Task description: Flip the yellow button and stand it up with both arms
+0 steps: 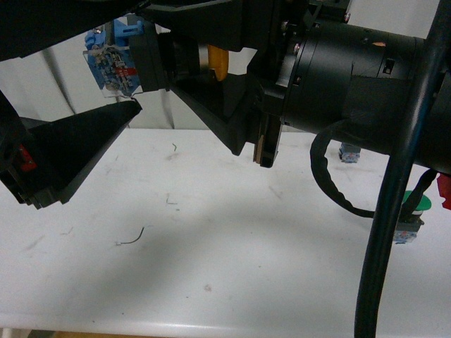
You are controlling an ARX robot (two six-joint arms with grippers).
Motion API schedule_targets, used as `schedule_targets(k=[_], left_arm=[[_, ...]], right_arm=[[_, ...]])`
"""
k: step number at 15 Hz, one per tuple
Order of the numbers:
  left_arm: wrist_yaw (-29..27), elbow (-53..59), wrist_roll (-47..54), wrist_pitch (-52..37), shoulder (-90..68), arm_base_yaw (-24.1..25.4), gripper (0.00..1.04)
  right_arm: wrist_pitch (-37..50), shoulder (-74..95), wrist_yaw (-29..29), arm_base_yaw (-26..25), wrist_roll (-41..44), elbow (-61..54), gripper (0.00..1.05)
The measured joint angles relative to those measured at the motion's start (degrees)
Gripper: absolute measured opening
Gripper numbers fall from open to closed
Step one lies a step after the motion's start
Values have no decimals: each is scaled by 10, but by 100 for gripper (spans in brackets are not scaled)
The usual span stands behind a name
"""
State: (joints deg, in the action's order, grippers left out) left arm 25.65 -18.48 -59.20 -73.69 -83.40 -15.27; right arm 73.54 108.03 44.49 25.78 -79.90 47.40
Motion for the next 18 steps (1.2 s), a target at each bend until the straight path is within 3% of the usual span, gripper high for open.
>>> schedule_targets(k=[3,4,5,7,14,18], left_arm=[[5,5,-2,0,4,30,98],[25,20,-2,1,32,78,98],[63,57,59,48,150,174,98],[86,74,172,226,315,238,97],[-130,70,398,520,530,228,71],[-177,73,478,593,597,236,60]], right_arm=[[1,0,-1,-8,0,-2,36],[0,0,-8,-19,-1,-5,36],[0,1,-17,-34,-6,-8,36],[0,6,-24,-37,-6,-8,36],[-1,6,-25,-37,-3,-8,36],[0,6,-32,-37,0,-8,36]])
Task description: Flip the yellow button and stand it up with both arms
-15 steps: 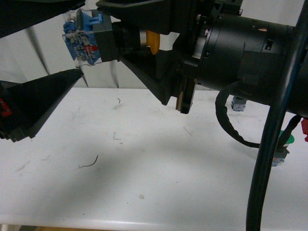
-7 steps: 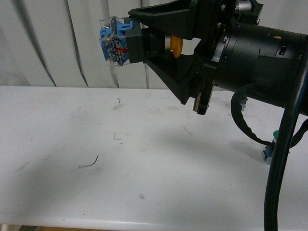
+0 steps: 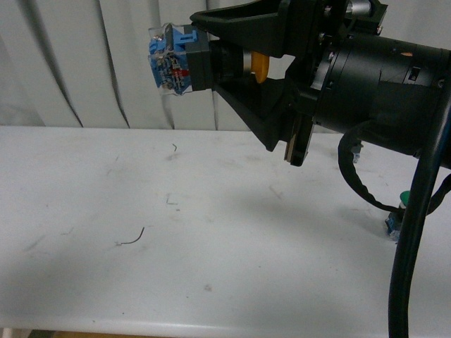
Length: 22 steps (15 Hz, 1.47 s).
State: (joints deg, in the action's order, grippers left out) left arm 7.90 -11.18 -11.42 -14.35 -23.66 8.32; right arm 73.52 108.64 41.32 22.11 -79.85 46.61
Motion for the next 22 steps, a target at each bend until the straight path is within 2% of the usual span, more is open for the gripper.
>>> schedule_targets(k=[1,2,3,5,8,11,15,19,22], left_arm=[[-5,4,26,20,27,-3,55],[-69,41,90,52,65,-86,24],[-79,63,104,56,104,-82,2],[-79,106,104,144,231,-82,2],[-79,106,104,146,232,-82,2],[-79,106,104,146,232,-82,36],[-79,106,104,146,232,-82,52],[-79,106,104,146,232,-82,65],[-79,106,104,146,232,-82,99]], right_arm=[[0,0,-2,0,2,0,36],[0,0,-7,-1,9,-3,36],[1,0,-6,-12,9,-3,36],[0,0,-3,2,24,0,36],[0,0,1,4,30,0,36],[-3,-11,-5,0,93,-5,36],[-6,-38,-27,-7,178,-5,36],[-64,-66,-51,-16,245,6,36],[-313,-65,-222,-68,555,75,36]])
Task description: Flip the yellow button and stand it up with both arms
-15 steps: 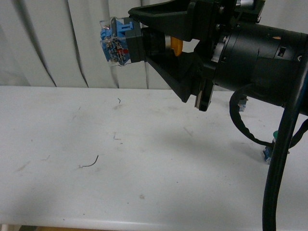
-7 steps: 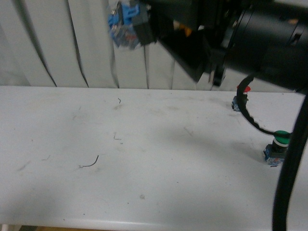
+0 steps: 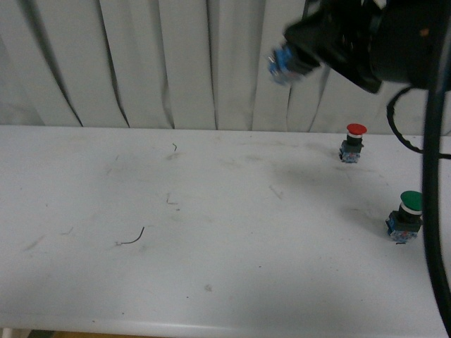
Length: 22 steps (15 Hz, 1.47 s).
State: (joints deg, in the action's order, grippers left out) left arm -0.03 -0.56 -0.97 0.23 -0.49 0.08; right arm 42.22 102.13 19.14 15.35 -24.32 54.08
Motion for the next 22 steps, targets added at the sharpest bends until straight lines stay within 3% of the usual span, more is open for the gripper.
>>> schedule_targets(k=[2,4,9,11,15,18,22], left_arm=[[0,0,0,0,0,0,98],[0,0,0,0,0,0,98],[0,0,0,0,0,0,98],[0,0,0,0,0,0,98],[0,0,0,0,0,0,98],[0,0,0,0,0,0,98],[0,0,0,0,0,0,98]], right_arm=[[-83,19,-87,-36,177,19,36],[-108,29,-136,-70,317,54,36],[-202,106,-179,-106,428,146,36],[-247,137,-196,-127,427,197,36],[-349,187,-211,-166,314,269,36],[-396,224,-200,-169,220,287,36],[-435,245,-203,-156,191,349,36]])
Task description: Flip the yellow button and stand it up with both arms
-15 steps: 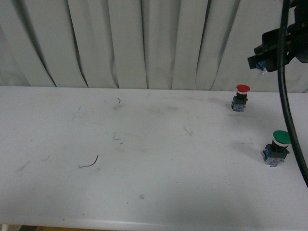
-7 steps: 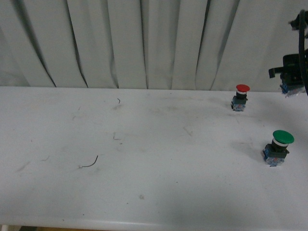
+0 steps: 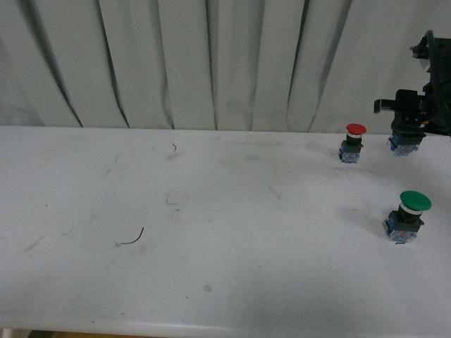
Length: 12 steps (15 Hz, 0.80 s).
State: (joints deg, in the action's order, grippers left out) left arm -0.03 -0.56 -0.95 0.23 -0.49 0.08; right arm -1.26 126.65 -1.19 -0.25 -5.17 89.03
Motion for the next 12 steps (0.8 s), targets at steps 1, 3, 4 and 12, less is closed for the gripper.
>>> schedule_targets(k=[1,3,4,12], left_arm=[[0,0,0,0,0,0,98],[0,0,0,0,0,0,98],[0,0,0,0,0,0,98],[0,0,0,0,0,0,98]], right_arm=[[-12,12,-2,4,0,13,36],[-30,38,-6,12,2,33,36],[-34,48,-7,15,5,38,36],[-70,103,-18,29,12,75,36]])
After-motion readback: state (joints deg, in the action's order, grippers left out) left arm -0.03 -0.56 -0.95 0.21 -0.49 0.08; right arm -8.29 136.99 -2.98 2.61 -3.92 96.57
